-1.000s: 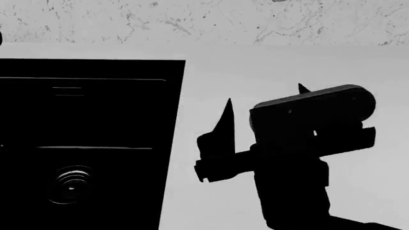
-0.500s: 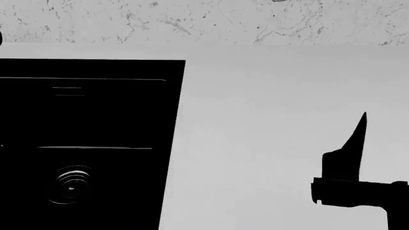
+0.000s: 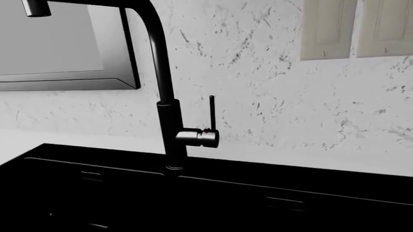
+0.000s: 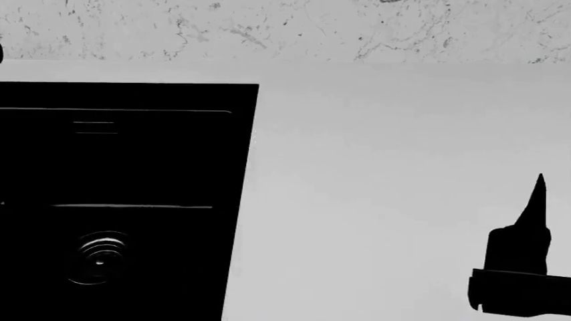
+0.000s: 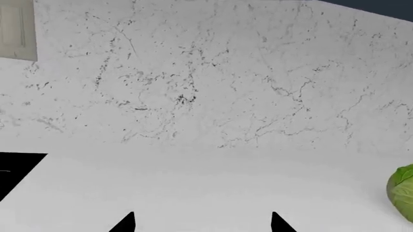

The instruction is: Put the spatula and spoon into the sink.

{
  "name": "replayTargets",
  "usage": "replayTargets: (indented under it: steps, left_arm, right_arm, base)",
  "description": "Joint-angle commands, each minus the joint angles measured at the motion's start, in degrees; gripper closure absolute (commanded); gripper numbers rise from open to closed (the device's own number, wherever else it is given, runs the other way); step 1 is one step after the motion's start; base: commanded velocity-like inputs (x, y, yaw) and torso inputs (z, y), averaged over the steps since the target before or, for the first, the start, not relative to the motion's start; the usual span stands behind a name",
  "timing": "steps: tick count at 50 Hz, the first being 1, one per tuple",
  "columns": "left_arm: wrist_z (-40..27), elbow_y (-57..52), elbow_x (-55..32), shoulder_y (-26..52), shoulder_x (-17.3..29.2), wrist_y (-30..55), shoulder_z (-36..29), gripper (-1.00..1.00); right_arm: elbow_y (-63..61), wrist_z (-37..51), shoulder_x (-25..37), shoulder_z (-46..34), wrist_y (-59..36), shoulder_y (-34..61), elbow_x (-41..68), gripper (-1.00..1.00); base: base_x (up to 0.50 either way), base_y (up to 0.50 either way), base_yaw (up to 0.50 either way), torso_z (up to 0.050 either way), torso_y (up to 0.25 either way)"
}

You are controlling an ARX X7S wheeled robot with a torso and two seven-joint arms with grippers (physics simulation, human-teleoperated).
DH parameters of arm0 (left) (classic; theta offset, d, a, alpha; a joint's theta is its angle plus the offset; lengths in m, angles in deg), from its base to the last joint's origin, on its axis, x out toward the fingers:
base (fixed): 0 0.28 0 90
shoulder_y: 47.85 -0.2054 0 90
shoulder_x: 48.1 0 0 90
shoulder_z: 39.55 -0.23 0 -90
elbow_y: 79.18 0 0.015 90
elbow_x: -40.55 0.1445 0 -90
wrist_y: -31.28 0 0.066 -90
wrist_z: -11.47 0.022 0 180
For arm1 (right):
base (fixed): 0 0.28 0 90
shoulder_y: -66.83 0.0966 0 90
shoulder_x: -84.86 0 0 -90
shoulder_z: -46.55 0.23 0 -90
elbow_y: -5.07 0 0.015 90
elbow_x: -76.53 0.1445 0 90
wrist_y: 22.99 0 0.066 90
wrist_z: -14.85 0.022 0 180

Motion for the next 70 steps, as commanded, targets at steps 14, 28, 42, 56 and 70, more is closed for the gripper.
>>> replayTargets:
  steps: [14,28,42,56,70]
  left_arm:
    - [0.5,-2.1,-0.8,-0.7,-1.1,0.7,2.2,-1.00]
    - [0.2,-2.5,-1.8,-1.1,-0.8,1.0,3.4,-1.00]
    - [-0.1,-2.3,-2.1,-1.1,-0.8,0.8,3.2,-1.00]
    - [-0.9,-2.8,-2.9,-0.5,-0.8,1.7,2.8,-1.00]
    - [-1.0,-2.4,-3.2,-0.3,-0.5,1.3,2.5,-1.00]
  right_arm:
    - [0.3,-4.8,-0.1,2.4,0.5,0.7,0.8,-1.00]
    - [-0.6,-4.8,-0.6,4.0,-0.8,1.8,2.5,-1.00]
    - [-0.8,-5.2,-0.3,3.6,0.5,0.7,0.5,-1.00]
    - [-0.8,-4.9,0.0,2.7,2.6,-0.6,-0.8,-1.00]
    - [-1.1,-4.7,-0.1,4.4,0.7,0.6,0.7,-1.00]
  base:
    - [-0.16,0.43,0.00,0.000,0.000]
    - [-0.43,0.38,0.00,0.000,0.000]
    - [0.01,0.50,0.00,0.000,0.000]
    - [0.06,0.50,0.00,0.000,0.000]
    - [0.06,0.50,0.00,0.000,0.000]
